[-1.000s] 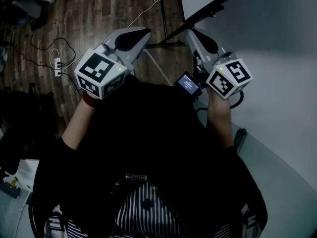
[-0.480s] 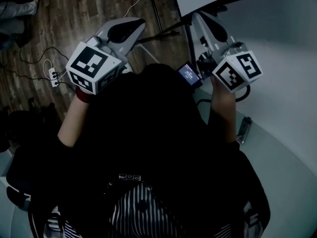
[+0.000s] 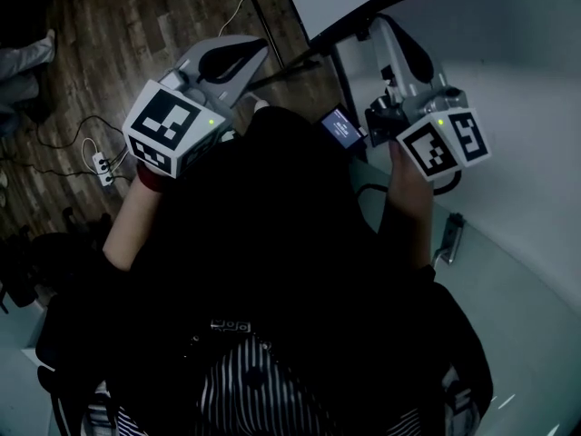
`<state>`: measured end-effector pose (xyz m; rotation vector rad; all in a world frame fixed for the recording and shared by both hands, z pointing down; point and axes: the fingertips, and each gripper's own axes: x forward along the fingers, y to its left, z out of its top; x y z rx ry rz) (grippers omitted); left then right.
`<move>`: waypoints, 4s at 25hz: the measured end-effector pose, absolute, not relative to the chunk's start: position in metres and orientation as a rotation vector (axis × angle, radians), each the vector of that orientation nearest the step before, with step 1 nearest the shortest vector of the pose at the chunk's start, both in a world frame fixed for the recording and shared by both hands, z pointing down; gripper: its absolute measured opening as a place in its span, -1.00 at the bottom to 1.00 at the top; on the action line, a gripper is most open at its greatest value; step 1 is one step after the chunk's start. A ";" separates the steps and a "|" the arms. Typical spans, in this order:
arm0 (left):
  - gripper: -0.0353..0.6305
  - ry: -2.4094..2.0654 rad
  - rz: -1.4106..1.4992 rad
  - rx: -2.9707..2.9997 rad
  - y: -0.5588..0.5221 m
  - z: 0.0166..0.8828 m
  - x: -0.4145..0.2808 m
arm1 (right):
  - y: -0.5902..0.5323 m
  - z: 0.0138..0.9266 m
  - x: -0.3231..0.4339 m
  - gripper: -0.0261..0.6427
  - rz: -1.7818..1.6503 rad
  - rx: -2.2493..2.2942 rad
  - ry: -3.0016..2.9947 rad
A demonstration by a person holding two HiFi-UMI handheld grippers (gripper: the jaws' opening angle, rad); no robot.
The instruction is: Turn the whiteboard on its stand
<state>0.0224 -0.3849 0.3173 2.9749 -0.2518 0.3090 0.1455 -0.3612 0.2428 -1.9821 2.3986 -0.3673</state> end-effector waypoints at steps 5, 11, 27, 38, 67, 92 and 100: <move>-0.88 -0.241 0.308 2.962 -0.400 0.311 0.060 | -0.374 0.234 0.197 -0.92 -0.360 -2.051 2.363; -0.88 -0.252 0.322 2.957 -0.410 0.303 0.085 | -0.385 0.225 0.229 -0.91 -0.382 -2.075 2.368; -0.35 -0.250 0.537 2.938 -0.403 0.343 0.120 | -0.392 0.234 0.232 -0.59 -0.443 -1.947 2.389; 0.13 -0.220 0.653 2.942 -0.386 0.368 0.159 | -0.384 0.234 0.236 -0.35 -0.439 -1.894 2.426; 0.58 -0.389 0.910 3.022 -0.427 0.444 0.231 | -0.450 0.236 0.210 -0.04 -0.387 -1.854 2.618; 0.32 -0.533 0.949 2.988 -0.451 0.451 0.238 | -0.488 0.231 0.205 -0.50 -0.198 -1.856 2.713; 0.16 -0.587 0.959 2.969 -0.482 0.461 0.213 | -0.526 0.241 0.181 -0.49 -0.217 -1.881 2.728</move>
